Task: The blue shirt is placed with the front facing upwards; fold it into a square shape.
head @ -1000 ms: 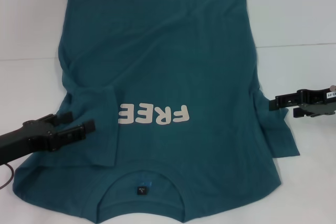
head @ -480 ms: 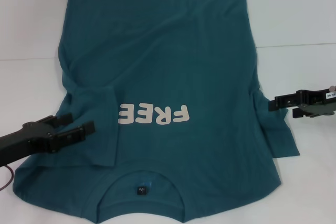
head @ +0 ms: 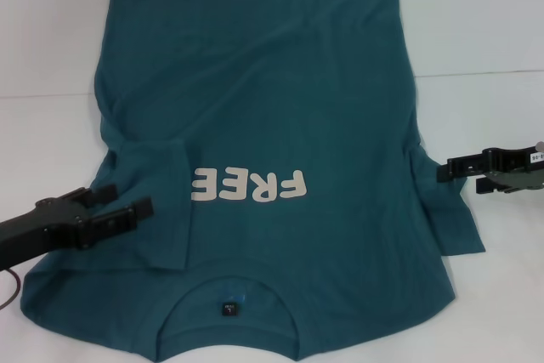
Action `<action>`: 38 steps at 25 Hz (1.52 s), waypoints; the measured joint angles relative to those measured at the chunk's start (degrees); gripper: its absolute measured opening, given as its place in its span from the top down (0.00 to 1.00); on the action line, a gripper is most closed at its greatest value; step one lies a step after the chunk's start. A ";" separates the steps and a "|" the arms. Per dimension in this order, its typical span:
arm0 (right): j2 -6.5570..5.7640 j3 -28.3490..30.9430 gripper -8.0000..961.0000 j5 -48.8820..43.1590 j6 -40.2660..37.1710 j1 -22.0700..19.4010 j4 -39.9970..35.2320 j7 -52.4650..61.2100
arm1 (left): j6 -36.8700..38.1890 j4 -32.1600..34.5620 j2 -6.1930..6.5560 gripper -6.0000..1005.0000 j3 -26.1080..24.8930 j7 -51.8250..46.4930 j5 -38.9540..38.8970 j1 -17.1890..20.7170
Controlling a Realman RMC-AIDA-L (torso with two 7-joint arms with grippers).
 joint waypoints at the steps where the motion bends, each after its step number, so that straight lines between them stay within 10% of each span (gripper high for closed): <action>1: 0.02 0.03 0.05 0.00 -0.03 -0.06 0.00 0.00 | 0.16 0.02 -0.02 0.11 -0.04 -0.01 0.00 0.02; 38: 0.22 -0.21 0.06 -0.39 1.40 0.49 1.70 -0.32 | 0.16 -0.31 -0.30 0.11 0.29 0.32 0.00 -0.10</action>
